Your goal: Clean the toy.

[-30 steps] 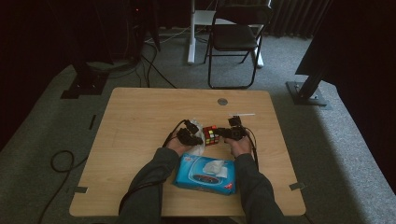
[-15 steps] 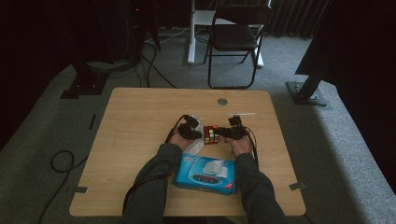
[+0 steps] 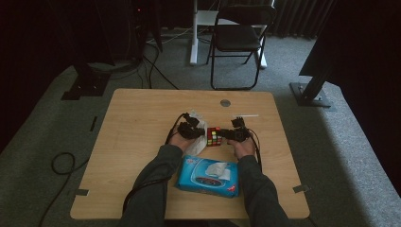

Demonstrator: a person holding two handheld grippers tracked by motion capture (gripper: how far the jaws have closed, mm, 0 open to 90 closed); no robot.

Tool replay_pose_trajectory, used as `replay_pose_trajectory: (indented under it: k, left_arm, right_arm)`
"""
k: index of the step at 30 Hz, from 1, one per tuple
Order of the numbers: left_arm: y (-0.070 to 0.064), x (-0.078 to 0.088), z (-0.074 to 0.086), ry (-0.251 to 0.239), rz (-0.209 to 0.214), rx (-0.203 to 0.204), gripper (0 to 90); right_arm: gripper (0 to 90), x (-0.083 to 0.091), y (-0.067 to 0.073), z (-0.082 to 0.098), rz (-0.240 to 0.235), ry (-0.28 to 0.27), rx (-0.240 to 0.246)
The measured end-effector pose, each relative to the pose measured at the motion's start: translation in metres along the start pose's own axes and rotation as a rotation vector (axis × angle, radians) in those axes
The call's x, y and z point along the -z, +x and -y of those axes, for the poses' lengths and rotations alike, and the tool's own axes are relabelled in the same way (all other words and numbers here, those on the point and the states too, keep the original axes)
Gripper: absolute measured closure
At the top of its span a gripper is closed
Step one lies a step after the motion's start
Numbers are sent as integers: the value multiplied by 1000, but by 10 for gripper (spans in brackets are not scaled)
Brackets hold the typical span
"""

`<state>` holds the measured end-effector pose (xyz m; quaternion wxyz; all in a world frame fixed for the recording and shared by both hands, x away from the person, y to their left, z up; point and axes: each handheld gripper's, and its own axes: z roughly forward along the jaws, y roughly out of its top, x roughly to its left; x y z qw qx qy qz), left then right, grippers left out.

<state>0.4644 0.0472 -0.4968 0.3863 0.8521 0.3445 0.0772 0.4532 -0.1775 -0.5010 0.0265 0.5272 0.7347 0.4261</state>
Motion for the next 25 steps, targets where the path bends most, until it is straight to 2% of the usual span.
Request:
replay_pose_trajectory:
  k: [3, 9, 17, 25]
  left_arm:
    - [-6, 8, 2, -18, 11, -26, 892]
    - [-4, 25, 11, -52, -1, -22, 892]
    - [3, 57, 27, -101, -31, -10, 892]
    - [7, 77, 36, -129, -55, -7, 892]
  right_arm:
    - [676, 0, 0, 0, -1, -1, -1]
    - [654, 0, 1, -2, 14, 10, 14]
    - [628, 1, 3, -2, 35, 12, 39]
    - [613, 2, 3, -2, 44, 11, 53]
